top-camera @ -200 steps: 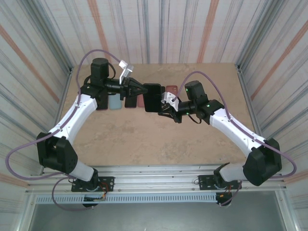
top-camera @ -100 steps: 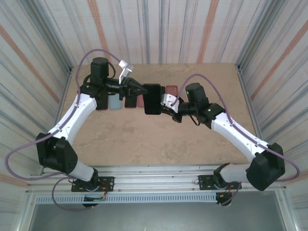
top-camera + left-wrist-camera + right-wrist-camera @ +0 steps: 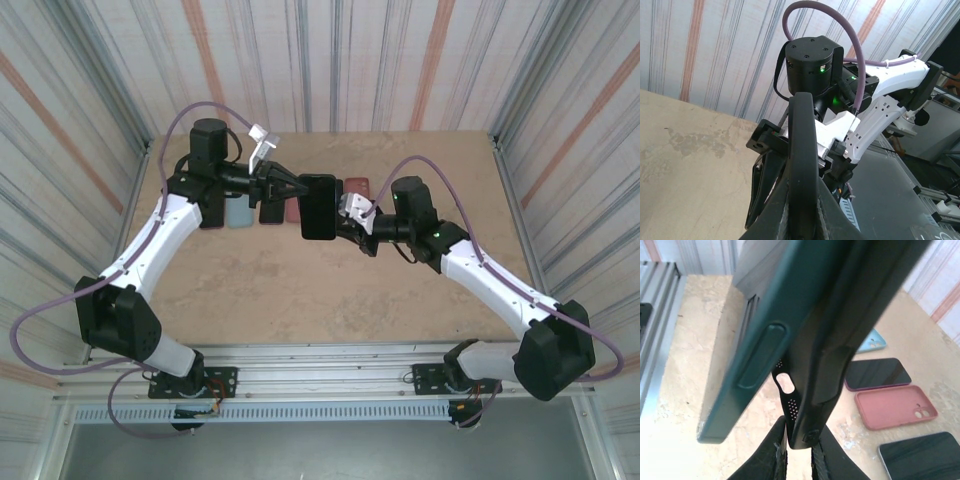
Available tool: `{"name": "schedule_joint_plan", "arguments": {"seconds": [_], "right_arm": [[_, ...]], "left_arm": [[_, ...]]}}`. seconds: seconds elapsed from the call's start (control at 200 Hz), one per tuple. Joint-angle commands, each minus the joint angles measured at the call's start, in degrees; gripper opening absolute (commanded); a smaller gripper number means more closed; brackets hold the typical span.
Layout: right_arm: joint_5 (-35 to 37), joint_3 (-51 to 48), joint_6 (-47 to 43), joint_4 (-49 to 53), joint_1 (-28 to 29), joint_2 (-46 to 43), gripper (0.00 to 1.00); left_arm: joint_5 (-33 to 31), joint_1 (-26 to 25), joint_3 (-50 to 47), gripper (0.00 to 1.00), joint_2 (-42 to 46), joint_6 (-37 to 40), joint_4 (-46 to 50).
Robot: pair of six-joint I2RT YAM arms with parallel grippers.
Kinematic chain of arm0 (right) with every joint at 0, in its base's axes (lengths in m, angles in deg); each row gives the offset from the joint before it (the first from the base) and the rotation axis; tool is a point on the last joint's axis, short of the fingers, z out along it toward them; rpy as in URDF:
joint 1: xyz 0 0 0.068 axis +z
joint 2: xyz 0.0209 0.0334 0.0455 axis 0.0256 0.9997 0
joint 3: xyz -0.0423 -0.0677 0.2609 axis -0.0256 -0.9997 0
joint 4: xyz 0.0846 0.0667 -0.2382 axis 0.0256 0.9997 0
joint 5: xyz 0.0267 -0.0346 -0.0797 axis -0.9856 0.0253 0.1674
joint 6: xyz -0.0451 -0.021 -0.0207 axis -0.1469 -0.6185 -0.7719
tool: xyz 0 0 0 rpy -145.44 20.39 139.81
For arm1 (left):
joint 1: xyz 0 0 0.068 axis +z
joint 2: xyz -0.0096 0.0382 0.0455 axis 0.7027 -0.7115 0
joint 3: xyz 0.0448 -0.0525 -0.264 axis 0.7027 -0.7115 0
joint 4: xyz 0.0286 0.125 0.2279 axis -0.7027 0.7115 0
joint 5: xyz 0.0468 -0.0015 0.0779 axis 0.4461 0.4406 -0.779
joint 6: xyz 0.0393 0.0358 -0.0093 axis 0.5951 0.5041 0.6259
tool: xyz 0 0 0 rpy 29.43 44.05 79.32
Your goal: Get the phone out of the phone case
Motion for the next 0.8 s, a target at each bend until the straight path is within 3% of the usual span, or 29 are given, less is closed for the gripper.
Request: {"name": "schedule_joint_plan", "arguments": {"seconds": [0.0, 0.23, 0.416, 0.621, 0.797], "right_arm": [[-5.1, 0.8, 5.8, -10.8, -0.8, -2.3, 0.19], [-7.9, 0.5, 8.7, -11.3, -1.1, -2.3, 0.25], [-11.5, -1.0, 15.3, -13.5, -2.4, -2.3, 0.29], [-16.0, -4.9, 35.6, -26.6, -6.5, -1.5, 0.32], [-15.1, -6.4, 51.8, -34.9, -7.6, -0.6, 0.35]], "left_arm": [[0.4, -1.1, 0.1, 0.00, 0.2, -3.0, 0.7], [-2.4, -1.1, -1.2, 0.00, 0.1, -9.3, -5.8], [-9.1, -1.0, -4.2, 0.00, 0.0, -27.4, -22.1], [-17.5, -1.0, -7.7, 0.00, -0.1, -45.2, -33.7], [-24.9, -1.2, -11.5, 0.00, -0.4, -59.6, -45.0]]}}
